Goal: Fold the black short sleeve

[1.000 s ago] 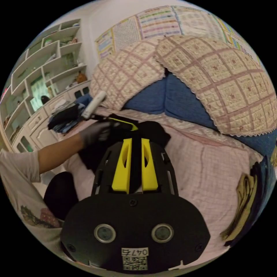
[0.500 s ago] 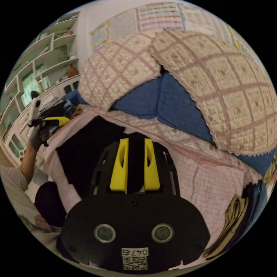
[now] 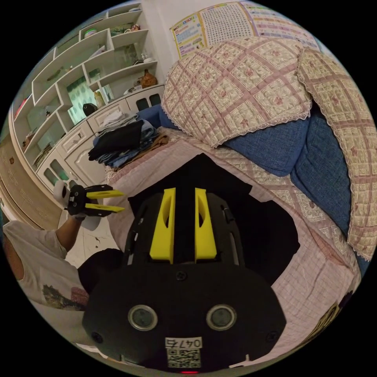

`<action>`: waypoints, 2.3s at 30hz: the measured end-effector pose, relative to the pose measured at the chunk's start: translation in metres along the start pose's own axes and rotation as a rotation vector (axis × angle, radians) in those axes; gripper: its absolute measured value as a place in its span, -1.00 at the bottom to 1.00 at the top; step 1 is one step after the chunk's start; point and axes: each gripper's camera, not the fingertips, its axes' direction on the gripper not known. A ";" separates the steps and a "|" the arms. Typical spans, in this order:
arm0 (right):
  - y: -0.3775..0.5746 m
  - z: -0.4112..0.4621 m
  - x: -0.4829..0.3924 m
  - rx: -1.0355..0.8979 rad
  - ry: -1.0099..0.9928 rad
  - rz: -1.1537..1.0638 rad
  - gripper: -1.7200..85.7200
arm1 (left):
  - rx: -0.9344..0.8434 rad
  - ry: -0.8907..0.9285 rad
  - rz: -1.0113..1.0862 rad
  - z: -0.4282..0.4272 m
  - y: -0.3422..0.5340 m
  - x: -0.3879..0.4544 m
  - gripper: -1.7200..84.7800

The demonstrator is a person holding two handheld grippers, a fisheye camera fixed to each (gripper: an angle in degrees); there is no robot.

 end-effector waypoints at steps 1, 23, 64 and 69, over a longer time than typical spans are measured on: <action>-0.004 0.009 0.002 -0.005 0.007 -0.002 -0.88 | -0.003 -0.009 0.014 -0.001 0.001 0.002 -0.76; -0.133 0.262 0.065 -0.215 -0.096 -0.209 -0.77 | 0.086 -0.010 -0.062 -0.074 0.084 -0.005 -0.98; -0.077 0.207 0.015 -0.125 -0.153 -0.228 -0.79 | 0.172 0.165 -0.631 0.060 0.285 -0.129 -0.90; 0.019 0.104 -0.008 -0.149 0.042 -0.062 -0.79 | 0.242 0.236 -0.607 0.073 0.258 -0.116 -0.87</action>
